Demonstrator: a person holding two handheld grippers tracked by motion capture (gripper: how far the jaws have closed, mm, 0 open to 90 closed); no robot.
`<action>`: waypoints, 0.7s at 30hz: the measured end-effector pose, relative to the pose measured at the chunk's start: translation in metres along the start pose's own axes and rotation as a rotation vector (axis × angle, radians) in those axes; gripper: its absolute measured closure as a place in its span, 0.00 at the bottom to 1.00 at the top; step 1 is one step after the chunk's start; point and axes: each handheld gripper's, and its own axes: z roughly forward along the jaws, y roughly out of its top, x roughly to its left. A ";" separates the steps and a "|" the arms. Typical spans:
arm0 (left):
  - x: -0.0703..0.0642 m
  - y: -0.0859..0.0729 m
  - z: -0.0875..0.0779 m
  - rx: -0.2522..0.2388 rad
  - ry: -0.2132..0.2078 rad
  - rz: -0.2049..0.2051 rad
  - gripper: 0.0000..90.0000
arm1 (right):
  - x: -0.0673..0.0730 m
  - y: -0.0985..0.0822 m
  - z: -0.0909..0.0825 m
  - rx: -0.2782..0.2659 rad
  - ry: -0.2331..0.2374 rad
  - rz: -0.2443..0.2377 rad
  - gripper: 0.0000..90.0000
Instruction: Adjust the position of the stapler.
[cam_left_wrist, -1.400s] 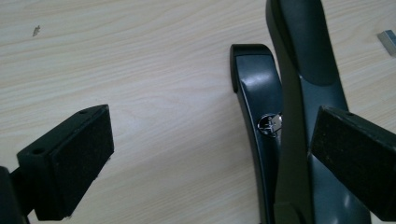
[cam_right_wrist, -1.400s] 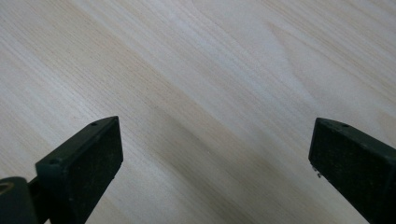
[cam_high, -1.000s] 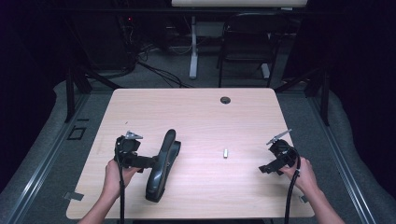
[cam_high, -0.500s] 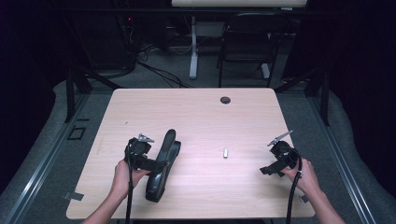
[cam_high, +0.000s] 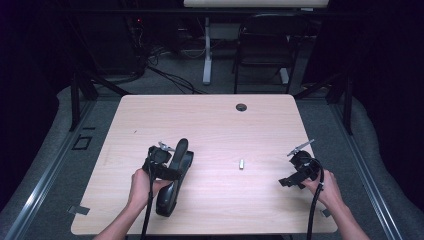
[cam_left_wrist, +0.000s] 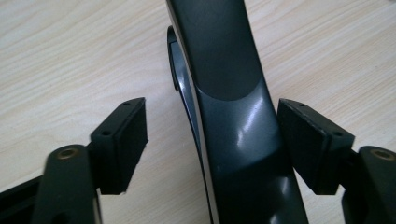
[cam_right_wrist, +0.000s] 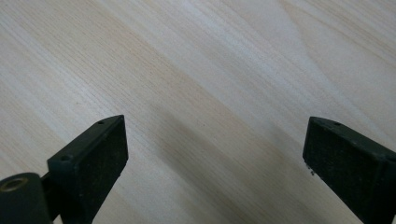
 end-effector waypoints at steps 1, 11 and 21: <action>-0.001 0.000 0.001 -0.001 0.005 0.002 0.31 | 0.000 0.000 0.000 0.005 -0.006 -0.004 0.07; -0.018 0.004 0.000 0.005 0.070 0.083 0.55 | 0.000 0.000 0.000 0.011 0.002 -0.005 0.09; -0.011 0.004 0.000 -0.006 -0.019 0.137 0.56 | 0.003 0.000 0.000 0.011 -0.008 -0.011 0.10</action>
